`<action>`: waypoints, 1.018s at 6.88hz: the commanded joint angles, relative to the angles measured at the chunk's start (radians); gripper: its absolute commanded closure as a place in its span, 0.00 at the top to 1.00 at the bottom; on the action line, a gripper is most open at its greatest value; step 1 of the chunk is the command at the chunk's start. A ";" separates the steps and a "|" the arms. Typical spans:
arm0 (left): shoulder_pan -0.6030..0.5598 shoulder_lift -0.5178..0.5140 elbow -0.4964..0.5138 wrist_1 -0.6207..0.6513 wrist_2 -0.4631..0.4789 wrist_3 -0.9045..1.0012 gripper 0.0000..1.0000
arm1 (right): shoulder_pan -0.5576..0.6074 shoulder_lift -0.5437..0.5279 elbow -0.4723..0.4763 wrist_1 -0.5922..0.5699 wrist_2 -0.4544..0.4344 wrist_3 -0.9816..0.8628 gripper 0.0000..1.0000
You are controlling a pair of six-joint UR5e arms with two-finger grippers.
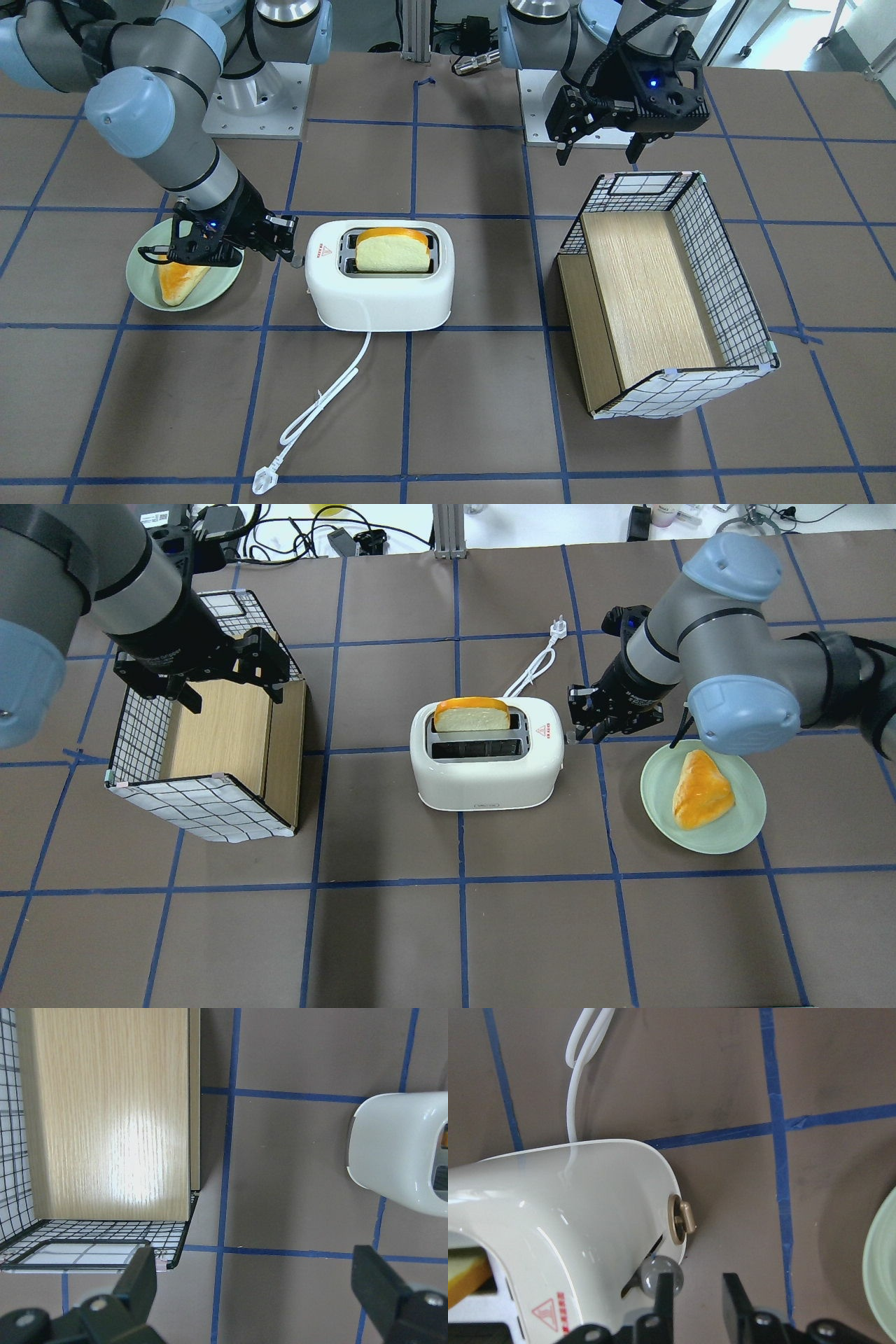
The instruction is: Press toaster with right arm
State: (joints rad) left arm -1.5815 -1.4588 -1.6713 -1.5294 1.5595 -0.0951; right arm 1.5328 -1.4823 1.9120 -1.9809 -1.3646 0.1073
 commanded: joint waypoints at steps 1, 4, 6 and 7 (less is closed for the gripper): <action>0.000 0.000 0.001 0.000 -0.001 0.000 1.00 | -0.003 -0.071 -0.066 0.130 -0.102 0.005 1.00; 0.000 0.000 0.001 0.000 0.001 0.000 1.00 | -0.010 -0.156 -0.105 0.267 -0.174 -0.015 1.00; 0.000 0.000 0.001 0.000 -0.001 0.000 1.00 | -0.010 -0.196 -0.141 0.377 -0.211 -0.015 1.00; 0.000 0.000 -0.001 0.000 0.001 0.000 1.00 | -0.008 -0.196 -0.196 0.457 -0.208 -0.015 1.00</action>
State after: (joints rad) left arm -1.5815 -1.4588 -1.6707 -1.5294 1.5590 -0.0951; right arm 1.5234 -1.6674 1.7688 -1.6152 -1.5689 0.0924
